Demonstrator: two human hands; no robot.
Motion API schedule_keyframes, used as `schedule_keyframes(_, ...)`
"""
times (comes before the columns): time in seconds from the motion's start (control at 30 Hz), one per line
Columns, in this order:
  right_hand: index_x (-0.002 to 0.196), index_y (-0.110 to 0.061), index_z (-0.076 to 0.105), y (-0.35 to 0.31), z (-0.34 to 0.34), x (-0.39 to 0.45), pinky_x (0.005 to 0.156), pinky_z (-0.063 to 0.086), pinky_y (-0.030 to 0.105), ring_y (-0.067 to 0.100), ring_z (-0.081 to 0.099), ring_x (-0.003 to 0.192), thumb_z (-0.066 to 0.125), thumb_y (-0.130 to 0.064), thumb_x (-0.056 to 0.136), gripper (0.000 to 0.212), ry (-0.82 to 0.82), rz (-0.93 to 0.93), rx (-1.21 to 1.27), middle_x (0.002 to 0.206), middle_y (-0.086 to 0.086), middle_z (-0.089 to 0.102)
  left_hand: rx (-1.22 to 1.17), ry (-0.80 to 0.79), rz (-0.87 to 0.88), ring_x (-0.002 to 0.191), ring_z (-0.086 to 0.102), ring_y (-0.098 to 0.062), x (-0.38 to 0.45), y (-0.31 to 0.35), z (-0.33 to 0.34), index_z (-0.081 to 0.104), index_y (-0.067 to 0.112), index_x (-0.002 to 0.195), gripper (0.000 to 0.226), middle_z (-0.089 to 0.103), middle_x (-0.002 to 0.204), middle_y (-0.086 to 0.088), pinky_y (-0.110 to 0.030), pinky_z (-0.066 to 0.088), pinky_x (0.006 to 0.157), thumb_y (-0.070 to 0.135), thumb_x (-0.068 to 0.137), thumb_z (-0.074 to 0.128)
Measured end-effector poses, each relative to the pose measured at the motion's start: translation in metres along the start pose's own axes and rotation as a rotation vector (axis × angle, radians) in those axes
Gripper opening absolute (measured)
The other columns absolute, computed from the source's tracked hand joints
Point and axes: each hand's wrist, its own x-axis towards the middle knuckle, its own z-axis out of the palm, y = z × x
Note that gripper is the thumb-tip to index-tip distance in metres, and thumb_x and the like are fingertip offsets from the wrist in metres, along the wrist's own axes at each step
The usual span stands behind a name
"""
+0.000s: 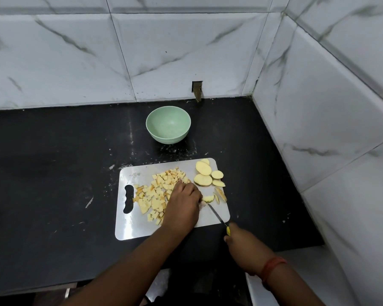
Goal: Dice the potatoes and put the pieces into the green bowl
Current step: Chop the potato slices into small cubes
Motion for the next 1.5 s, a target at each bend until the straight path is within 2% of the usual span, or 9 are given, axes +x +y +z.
schedule_keyframes(0.1,0.082,-0.025,0.037,0.004,-0.013,-0.009,0.061,0.038,0.022,0.008,0.049,0.07,0.042,-0.03,0.103,0.022,0.081,-0.021,0.13,0.079,-0.003,0.05,0.049,0.027,0.103,0.103,0.059,-0.023,0.001,0.0,-0.002,0.074,0.014,0.106,0.024,0.065,0.107,-0.002,-0.043,0.032,0.119,0.016,0.082,0.078)
schedule_keyframes(0.37,0.093,-0.017,0.046,0.002,-0.029,-0.011,0.058,0.036,0.025,0.011,0.048,0.067,0.042,-0.033,0.103,0.019,0.229,-0.014,0.256,0.078,0.0,0.051,0.22,-0.081,0.425,0.095,0.063,-0.021,0.014,0.001,-0.005,0.075,0.021,0.11,0.028,0.065,0.1,0.001,-0.051,0.03,0.12,0.015,0.082,0.076)
schedule_keyframes(0.47,0.093,-0.017,0.046,0.004,-0.029,-0.011,0.059,0.037,0.026,0.011,0.047,0.066,0.042,-0.034,0.102,0.02,0.244,-0.02,0.271,0.077,0.001,0.051,0.26,-0.108,0.365,0.095,0.061,-0.024,0.022,-0.002,-0.011,0.074,0.018,0.103,0.02,0.064,0.097,-0.001,-0.05,0.026,0.121,0.017,0.089,0.061)
schedule_keyframes(0.57,0.098,-0.019,0.047,0.004,-0.03,-0.012,0.06,0.039,0.025,0.011,0.049,0.068,0.041,-0.035,0.103,0.018,0.24,-0.019,0.26,0.08,0.002,0.053,0.268,-0.112,0.25,0.095,0.056,-0.027,0.03,-0.001,-0.02,0.073,0.016,0.1,0.034,0.061,0.096,-0.003,-0.053,0.026,0.122,0.023,0.092,0.041)
schedule_keyframes(0.67,0.097,-0.02,0.047,0.003,-0.032,-0.012,0.061,0.04,0.025,0.011,0.049,0.069,0.041,-0.035,0.103,0.017,0.242,-0.037,0.255,0.079,0.002,0.052,0.205,-0.095,0.087,0.105,0.053,-0.028,0.032,0.0,-0.021,0.071,0.017,0.111,0.025,0.059,0.108,-0.004,-0.053,0.025,0.121,0.025,0.095,0.054)
schedule_keyframes(0.87,0.089,-0.015,0.045,0.005,-0.031,-0.011,0.059,0.037,0.026,0.011,0.045,0.064,0.043,-0.034,0.102,0.023,0.27,-0.076,0.274,0.073,0.0,0.048,-0.055,0.129,-0.211,0.102,0.05,-0.025,0.013,-0.009,-0.028,0.068,0.018,0.115,0.027,0.063,0.108,0.0,-0.045,0.046,0.098,0.026,0.089,0.069)
schedule_keyframes(1.1,0.087,-0.02,0.044,-0.003,-0.024,-0.004,0.06,0.038,0.026,0.01,0.048,0.065,0.042,-0.035,0.103,0.021,0.217,-0.091,0.275,0.074,-0.001,0.05,0.133,-0.028,-0.092,0.096,0.057,-0.022,-0.002,-0.007,-0.026,0.066,0.023,0.102,0.035,0.065,0.1,0.006,-0.048,0.037,0.104,0.053,0.09,0.053)
schedule_keyframes(1.33,0.094,-0.018,0.043,-0.008,-0.019,0.006,0.067,0.038,0.028,0.015,0.053,0.077,0.039,-0.031,0.103,0.017,0.116,-0.003,0.13,0.085,0.0,0.052,0.156,-0.062,-0.084,0.093,0.058,-0.021,-0.008,0.003,-0.024,0.064,0.023,0.103,0.021,0.069,0.098,0.004,-0.042,0.035,0.092,0.039,0.09,0.061)
schedule_keyframes(1.5,0.127,-0.004,0.044,-0.027,-0.016,0.031,0.075,0.041,0.028,0.03,0.06,0.096,0.038,-0.018,0.101,0.03,0.094,0.025,-0.038,0.113,0.017,0.06,-0.057,0.029,-0.265,0.097,0.057,-0.017,-0.009,0.004,-0.032,0.063,0.026,0.115,0.023,0.067,0.102,0.01,-0.038,0.032,0.093,0.032,0.092,0.063)
